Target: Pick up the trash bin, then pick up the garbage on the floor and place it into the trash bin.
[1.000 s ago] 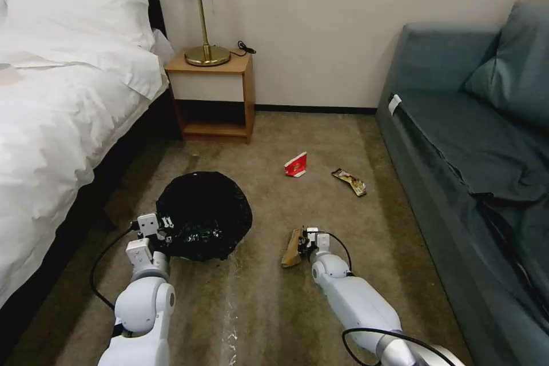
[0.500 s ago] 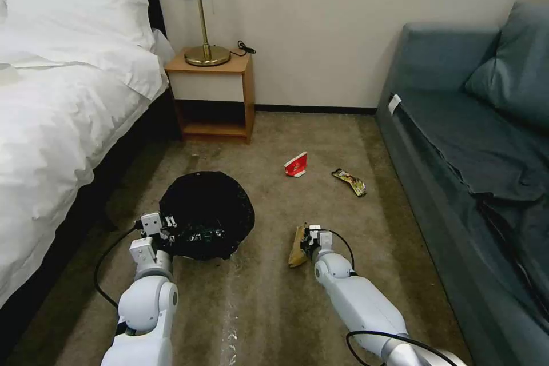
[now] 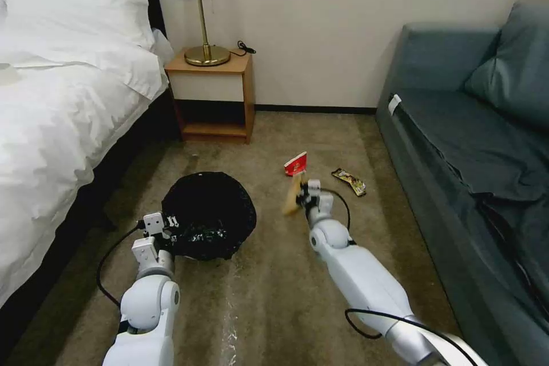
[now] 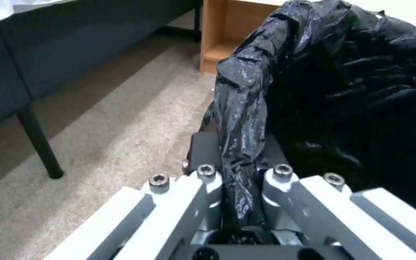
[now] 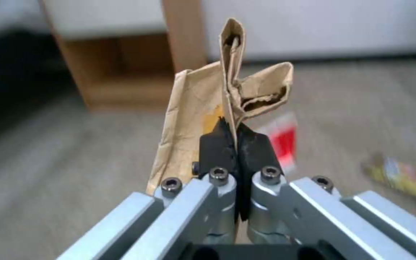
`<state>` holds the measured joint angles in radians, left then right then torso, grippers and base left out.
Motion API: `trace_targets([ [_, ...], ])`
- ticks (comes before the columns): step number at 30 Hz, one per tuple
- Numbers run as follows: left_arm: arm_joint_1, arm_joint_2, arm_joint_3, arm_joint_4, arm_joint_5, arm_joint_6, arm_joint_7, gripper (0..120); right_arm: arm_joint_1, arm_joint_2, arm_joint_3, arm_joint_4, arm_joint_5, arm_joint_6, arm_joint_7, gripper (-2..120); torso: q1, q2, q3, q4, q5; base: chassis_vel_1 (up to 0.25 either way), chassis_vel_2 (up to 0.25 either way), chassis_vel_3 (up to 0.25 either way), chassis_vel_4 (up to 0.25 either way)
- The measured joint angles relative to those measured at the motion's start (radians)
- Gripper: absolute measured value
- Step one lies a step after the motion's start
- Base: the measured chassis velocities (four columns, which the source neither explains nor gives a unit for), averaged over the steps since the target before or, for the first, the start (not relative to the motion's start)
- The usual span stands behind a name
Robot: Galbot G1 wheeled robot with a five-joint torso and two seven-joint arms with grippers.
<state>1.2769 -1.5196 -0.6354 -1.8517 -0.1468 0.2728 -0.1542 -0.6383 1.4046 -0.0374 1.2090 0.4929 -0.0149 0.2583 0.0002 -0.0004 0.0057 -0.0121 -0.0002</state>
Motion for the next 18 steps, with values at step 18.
trace_targets([
  [18, -0.003, -0.005, 0.008, 0.009, 0.002, -0.001, -0.001, 4, 0.034, -0.005, -0.263, 0.33, -0.005, 0.014, 0.103, 0, 0.0, 0.0, 0.0, 0.0001, 0.0, 0.0, 0.0, 0.0, 0.0],
])
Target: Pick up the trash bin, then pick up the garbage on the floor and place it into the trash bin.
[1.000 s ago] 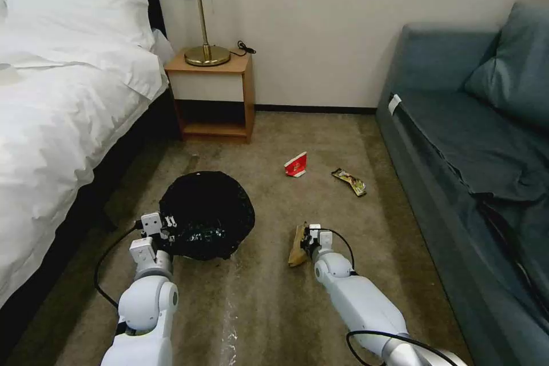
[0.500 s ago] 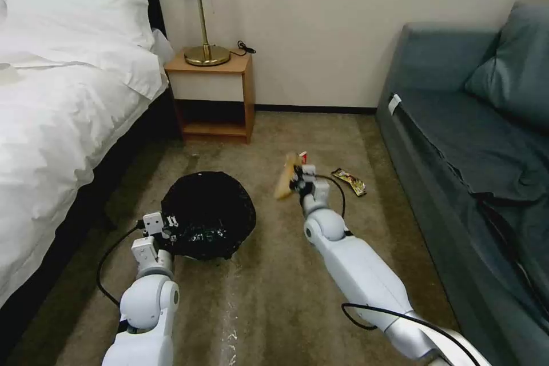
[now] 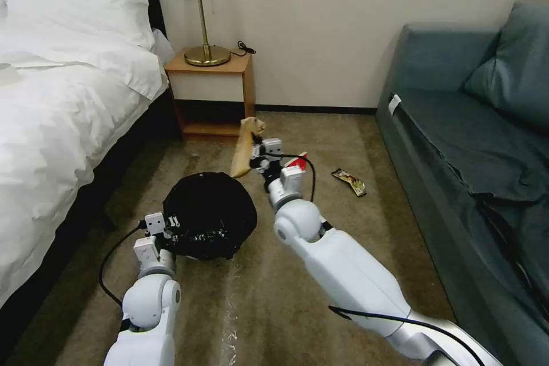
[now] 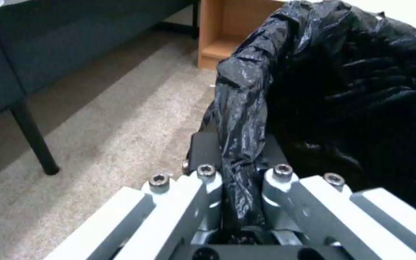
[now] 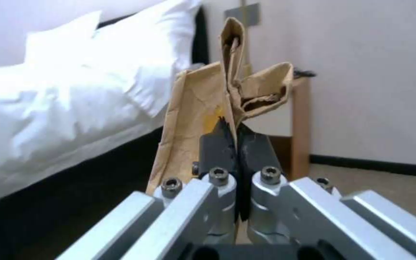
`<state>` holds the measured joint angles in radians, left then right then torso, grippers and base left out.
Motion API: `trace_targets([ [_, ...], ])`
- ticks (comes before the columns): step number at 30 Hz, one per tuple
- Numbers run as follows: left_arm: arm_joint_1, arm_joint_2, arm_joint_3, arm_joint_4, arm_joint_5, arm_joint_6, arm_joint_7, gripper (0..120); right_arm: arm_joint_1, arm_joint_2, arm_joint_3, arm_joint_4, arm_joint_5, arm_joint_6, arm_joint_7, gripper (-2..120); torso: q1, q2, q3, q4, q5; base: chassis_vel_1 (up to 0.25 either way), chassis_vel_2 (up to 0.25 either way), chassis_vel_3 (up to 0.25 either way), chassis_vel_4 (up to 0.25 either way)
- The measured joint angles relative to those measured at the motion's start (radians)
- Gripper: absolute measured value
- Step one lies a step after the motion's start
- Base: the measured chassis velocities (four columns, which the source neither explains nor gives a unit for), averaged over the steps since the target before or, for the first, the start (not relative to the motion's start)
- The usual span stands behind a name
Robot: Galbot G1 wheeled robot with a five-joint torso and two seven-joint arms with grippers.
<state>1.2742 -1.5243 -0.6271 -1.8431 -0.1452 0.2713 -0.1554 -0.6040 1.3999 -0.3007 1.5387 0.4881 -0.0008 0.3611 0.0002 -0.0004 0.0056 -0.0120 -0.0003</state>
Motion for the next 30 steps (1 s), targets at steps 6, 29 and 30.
trace_targets([
  [6, 0.002, -0.005, 0.006, -0.012, 0.007, 0.0, -0.001, 4, -0.022, 0.027, -0.05, -0.056, -0.037, 0.027, 0.0, 0, 0.0, 0.0, 0.0, 0.0, 0.0, 0.0, 0.0, 0.0, 0.0],
  [29, -0.015, -0.038, 0.026, -0.002, 0.036, 0.003, -0.007, 4, -0.099, 0.043, -0.091, -0.115, -0.124, 0.056, -0.007, 41, 0.0, 0.0, 0.0, -0.0001, 0.0001, 0.0, 0.0, 0.0, 0.0],
  [30, -0.015, -0.038, 0.026, -0.002, 0.036, 0.003, -0.007, 4, -0.099, 0.043, -0.091, -0.115, -0.124, 0.056, -0.007, 41, 0.0, 0.0, 0.0, -0.0001, 0.0001, 0.0, 0.0, 0.0, 0.0],
])
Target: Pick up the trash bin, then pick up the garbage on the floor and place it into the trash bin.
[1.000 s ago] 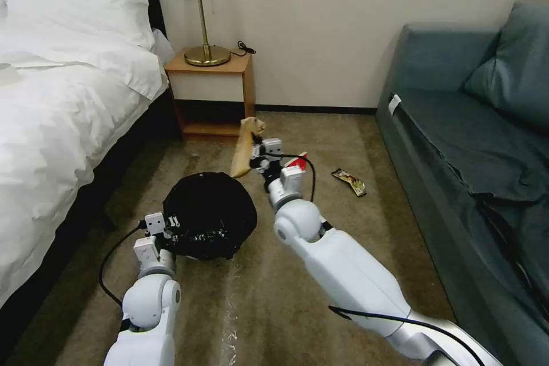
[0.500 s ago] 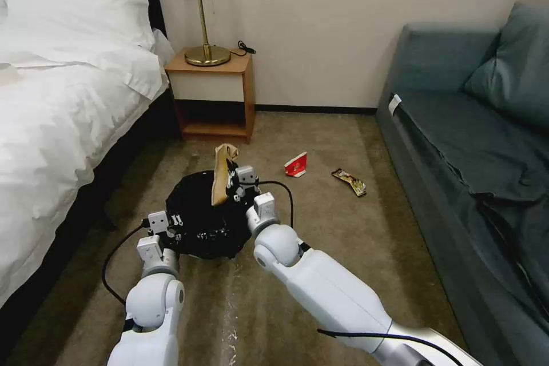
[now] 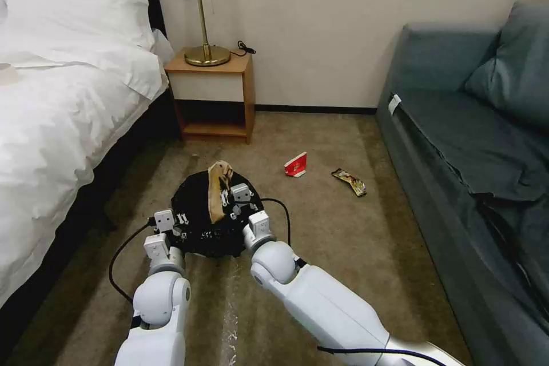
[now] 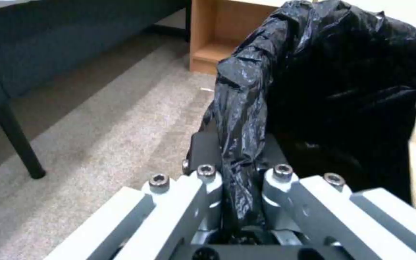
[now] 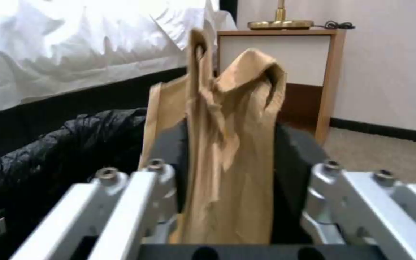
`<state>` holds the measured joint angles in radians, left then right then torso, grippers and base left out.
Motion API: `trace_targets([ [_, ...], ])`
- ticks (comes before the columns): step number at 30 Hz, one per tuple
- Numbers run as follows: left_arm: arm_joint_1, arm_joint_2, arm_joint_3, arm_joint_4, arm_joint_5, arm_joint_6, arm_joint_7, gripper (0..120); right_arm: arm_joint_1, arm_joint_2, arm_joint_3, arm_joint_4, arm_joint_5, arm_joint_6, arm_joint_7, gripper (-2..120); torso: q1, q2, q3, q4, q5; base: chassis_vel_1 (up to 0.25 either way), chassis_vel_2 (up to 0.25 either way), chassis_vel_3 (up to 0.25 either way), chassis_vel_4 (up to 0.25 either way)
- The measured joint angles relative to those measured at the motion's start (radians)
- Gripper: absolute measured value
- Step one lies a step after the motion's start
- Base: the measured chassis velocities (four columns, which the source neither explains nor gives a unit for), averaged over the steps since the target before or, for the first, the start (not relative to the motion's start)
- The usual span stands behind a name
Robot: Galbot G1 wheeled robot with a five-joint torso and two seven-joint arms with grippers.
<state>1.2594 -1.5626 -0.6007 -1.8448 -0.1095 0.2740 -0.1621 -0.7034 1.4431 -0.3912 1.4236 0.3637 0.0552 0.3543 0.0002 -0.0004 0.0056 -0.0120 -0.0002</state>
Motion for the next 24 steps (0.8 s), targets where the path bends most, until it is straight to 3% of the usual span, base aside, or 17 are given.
trace_targets([
  [3, 0.0, -0.001, -0.002, 0.0, 0.0, 0.0, 0.0, 4, 0.0, -0.003, -0.003, 0.004, 0.0, -0.002, 0.0, 56, 0.0, 0.0, 0.0, -0.0001, 0.0, 0.0, 0.0, 0.0, 0.0],
  [6, 0.0, -0.001, -0.003, 0.0, 0.0, 0.0, 0.0, 4, 0.0, -0.003, -0.003, 0.005, 0.0, -0.002, 0.0, 59, 0.0, 0.0, 0.0, 0.0, 0.0, 0.0, 0.0, 0.0, 0.0],
  [8, 0.0, -0.001, -0.003, 0.0, 0.001, 0.0, -0.002, 4, -0.003, -0.004, -0.003, 0.008, 0.0, -0.002, 0.0, 73, 0.0, 0.0, 0.0, 0.0, 0.0, 0.0, 0.0, 0.0, 0.0],
  [11, 0.0, -0.002, -0.003, 0.0, 0.001, 0.0, -0.002, 4, -0.005, -0.004, -0.004, 0.01, -0.001, -0.003, 0.0, 79, 0.0, 0.0, 0.0, 0.0, 0.0, 0.0, 0.0, 0.0, 0.0],
  [15, -0.002, -0.002, -0.003, 0.0, 0.002, 0.0, -0.002, 4, -0.008, -0.006, -0.005, 0.014, -0.001, -0.004, 0.0, 97, 0.0, 0.0, 0.0, 0.0, 0.0, 0.0, 0.0, 0.0, 0.0],
  [24, -0.009, 0.02, -0.013, 0.019, -0.03, -0.008, 0.003, 4, 0.034, -0.059, 0.113, 0.061, 0.0, 0.012, 0.001, 100, 0.0, 0.0, 0.0, 0.0002, 0.0, 0.0, 0.0, 0.0, 0.0],
])
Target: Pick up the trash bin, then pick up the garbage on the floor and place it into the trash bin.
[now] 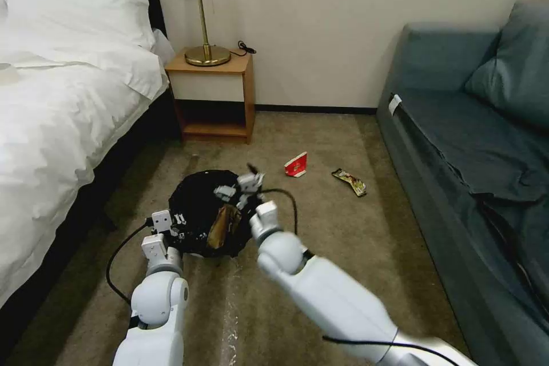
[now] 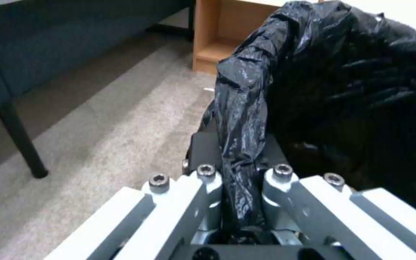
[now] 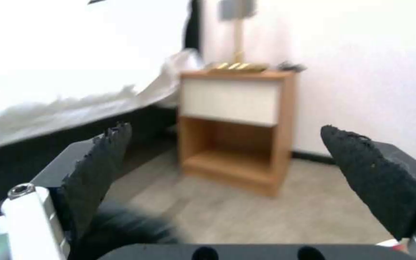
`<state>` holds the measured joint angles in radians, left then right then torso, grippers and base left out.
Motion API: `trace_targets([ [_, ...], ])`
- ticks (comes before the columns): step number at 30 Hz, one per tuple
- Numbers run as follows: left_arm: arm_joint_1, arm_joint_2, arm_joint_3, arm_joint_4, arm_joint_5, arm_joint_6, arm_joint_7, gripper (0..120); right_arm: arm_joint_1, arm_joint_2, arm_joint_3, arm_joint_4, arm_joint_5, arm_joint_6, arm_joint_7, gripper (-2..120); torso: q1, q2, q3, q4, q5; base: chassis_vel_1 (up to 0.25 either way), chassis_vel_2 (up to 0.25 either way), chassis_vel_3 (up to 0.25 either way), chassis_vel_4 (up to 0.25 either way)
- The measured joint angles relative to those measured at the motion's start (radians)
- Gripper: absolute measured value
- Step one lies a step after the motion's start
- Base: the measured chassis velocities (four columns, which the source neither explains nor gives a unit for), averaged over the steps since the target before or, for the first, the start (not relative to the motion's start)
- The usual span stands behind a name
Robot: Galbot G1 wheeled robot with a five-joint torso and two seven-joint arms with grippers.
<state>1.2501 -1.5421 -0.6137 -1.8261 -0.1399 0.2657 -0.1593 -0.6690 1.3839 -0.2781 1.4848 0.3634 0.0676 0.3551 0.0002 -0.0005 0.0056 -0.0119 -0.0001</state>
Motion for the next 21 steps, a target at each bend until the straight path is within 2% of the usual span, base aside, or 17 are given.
trace_targets([
  [1, -0.009, 0.019, 0.005, 0.012, -0.014, -0.004, 0.003, 4, -0.007, -0.02, 0.07, 0.014, -0.001, 0.016, 0.003, 100, 0.0, 0.0, 0.0, -0.0001, 0.0, 0.0, 0.0, 0.0, 0.0],
  [3, -0.013, 0.027, 0.008, 0.016, -0.021, -0.004, 0.004, 4, -0.016, -0.029, 0.103, 0.021, -0.002, 0.019, 0.004, 100, 0.0, 0.0, 0.0, -0.0002, 0.0, 0.0, 0.0, 0.0, 0.0],
  [5, -0.025, 0.056, 0.014, 0.024, -0.044, -0.003, 0.007, 4, -0.076, -0.065, 0.236, 0.046, -0.019, 0.026, -0.016, 100, 0.0, 0.0, 0.0, -0.0002, 0.0001, 0.0, 0.0, 0.0, 0.0],
  [6, -0.025, 0.056, 0.014, 0.024, -0.044, -0.003, 0.007, 4, -0.076, -0.065, 0.236, 0.046, -0.019, 0.026, -0.016, 100, 0.0, 0.0, 0.0, -0.0002, 0.0001, 0.0, 0.0, 0.0, 0.0],
  [9, -0.034, 0.086, 0.02, 0.026, -0.068, 0.0, 0.016, 4, -0.195, -0.114, 0.404, 0.073, -0.055, 0.063, -0.07, 100, 0.0, 0.0, 0.0, -0.0003, 0.0003, 0.0, 0.0, 0.0, 0.0],
  [10, -0.034, 0.086, 0.02, 0.026, -0.068, 0.0, 0.016, 4, -0.195, -0.114, 0.404, 0.073, -0.055, 0.063, -0.07, 100, 0.0, 0.0, 0.0, -0.0003, 0.0003, 0.0, 0.0, 0.0, 0.0],
  [12, -0.037, 0.102, 0.027, 0.025, -0.077, 0.004, 0.02, 4, -0.277, -0.145, 0.514, 0.089, -0.077, 0.103, -0.117, 100, 0.0, 0.0, 0.0, -0.0004, 0.0004, 0.0, 0.0, 0.0, 0.0],
  [14, -0.037, 0.106, 0.028, 0.025, -0.079, 0.005, 0.021, 4, -0.307, -0.156, 0.555, 0.093, -0.089, 0.117, -0.137, 100, 0.0, 0.0, 0.0, -0.0004, 0.0004, 0.0, 0.0, 0.0, 0.0],
  [16, -0.039, 0.117, 0.033, 0.018, -0.083, 0.007, 0.023, 4, -0.386, -0.183, 0.655, 0.094, -0.12, 0.177, -0.181, 100, 0.0, 0.0, 0.0, -0.0005, 0.0, 0.0, 0.0, 0.0, 0.0],
  [21, -0.04, 0.123, 0.034, 0.013, -0.086, 0.008, 0.027, 4, -0.445, -0.172, 0.732, 0.067, -0.16, 0.227, -0.206, 100, 0.0, 0.0, 0.0, -0.0005, 0.0, 0.0, 0.0, 0.0, 0.0],
])
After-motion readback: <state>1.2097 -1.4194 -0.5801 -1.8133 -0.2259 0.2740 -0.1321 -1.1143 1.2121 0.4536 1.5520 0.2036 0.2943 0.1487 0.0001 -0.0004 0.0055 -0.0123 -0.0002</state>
